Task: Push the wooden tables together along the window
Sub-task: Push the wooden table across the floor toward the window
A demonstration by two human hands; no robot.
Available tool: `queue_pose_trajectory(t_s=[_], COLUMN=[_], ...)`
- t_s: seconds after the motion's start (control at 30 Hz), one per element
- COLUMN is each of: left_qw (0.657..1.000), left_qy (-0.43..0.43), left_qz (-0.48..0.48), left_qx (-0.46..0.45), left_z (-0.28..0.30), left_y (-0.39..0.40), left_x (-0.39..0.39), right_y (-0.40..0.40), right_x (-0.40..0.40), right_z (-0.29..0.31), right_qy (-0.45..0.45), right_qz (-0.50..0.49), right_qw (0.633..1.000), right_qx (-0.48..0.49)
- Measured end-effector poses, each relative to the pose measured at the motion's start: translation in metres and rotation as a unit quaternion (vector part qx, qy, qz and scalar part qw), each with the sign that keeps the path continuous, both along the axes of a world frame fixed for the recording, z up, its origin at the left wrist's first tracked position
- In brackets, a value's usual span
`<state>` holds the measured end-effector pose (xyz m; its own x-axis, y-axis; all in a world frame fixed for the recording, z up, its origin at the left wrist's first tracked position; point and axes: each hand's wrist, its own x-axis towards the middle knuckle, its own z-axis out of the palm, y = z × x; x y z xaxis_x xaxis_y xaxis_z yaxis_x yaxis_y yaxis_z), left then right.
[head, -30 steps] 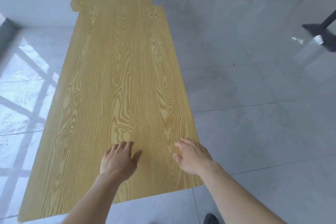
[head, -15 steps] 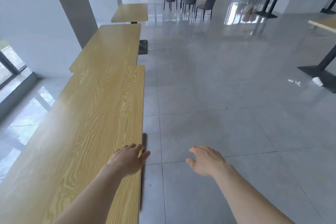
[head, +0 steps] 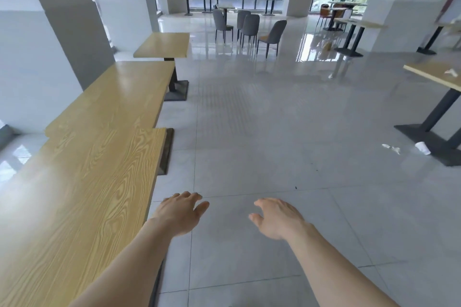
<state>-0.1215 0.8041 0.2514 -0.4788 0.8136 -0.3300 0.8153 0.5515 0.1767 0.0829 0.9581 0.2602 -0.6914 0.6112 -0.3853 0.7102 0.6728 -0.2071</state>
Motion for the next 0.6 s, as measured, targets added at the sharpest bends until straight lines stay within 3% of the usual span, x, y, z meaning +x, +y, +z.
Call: queue_pose_trajectory(t_s=[0.37,0.6], left_qw=[0.999,0.999], left_qy=[-0.011,0.009], left_qz=[0.009,0.013], left_qx=[0.037,0.042], left_z=[0.03,0.028], left_y=[0.23,0.379], left_x=[-0.15,-0.247], right_y=[0.234,0.381], right_x=[-0.155,-0.259], right_z=[0.033,0.021], right_qy=[0.026,0.037], right_qz=[-0.015,0.0], right_qw=[0.999,0.998], right_qx=[0.037,0.044])
